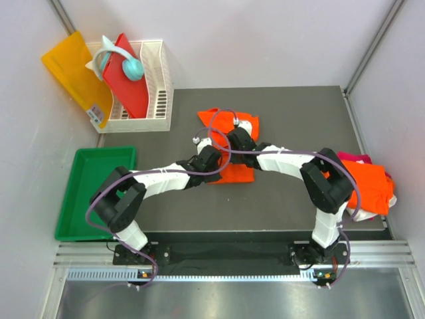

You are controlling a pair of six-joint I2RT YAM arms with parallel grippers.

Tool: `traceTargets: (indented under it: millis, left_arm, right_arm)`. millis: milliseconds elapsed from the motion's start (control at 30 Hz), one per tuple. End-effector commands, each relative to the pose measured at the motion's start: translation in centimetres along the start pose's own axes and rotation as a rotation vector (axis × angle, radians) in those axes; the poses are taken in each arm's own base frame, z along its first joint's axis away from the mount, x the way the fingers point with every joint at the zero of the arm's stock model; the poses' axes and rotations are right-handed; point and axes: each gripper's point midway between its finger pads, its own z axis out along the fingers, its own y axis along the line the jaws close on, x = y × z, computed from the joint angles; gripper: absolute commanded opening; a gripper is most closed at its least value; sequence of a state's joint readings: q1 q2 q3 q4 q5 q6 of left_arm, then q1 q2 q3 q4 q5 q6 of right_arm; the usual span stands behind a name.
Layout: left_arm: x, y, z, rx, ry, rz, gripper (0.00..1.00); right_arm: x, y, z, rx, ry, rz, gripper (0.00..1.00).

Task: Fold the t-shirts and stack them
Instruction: Fold the folded rectangular tshirt in 1/3 of the way, then grab one side of the 2/3 rectangular tshirt with both arms

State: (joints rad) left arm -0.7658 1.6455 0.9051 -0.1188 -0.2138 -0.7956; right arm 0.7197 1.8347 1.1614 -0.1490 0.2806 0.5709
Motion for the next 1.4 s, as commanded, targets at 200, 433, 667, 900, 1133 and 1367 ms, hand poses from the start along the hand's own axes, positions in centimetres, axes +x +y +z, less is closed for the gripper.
traceTargets:
  millis: [200,433,667,900,1133,1367]
  left_arm:
    - [0.2,-0.6,0.4,0.038,0.005,-0.016,0.0]
    - [1.2,-0.1,0.6,0.021,0.038,-0.006,0.0]
    - [2.0,1.0,0.7,-0.012,0.065,0.01,0.0]
    - [-0.2,1.1,-1.0,-0.023,-0.015,0.045,0.01]
    - [-2.8,0.5,-2.8,-0.014,-0.103,0.059,0.18]
    - [-1.9,2.1,-2.2,-0.074,-0.086,0.08,0.17]
  right_arm:
    - [-5.7,1.8,3.6,-0.004,-0.067,0.035,0.0]
    - [-9.4,-0.3,6.8,0.042,-0.077,0.063,0.0]
    - [-15.5,-1.2,8.4,0.053,-0.141,0.09,0.0]
    - [-20.5,1.3,-0.1,-0.042,-0.289,0.048,0.39]
    - [-11.3,1.5,-7.7,-0.033,-0.244,-0.037,0.62]
    - [0.9,-5.1,-7.2,0.09,-0.08,0.026,0.6]
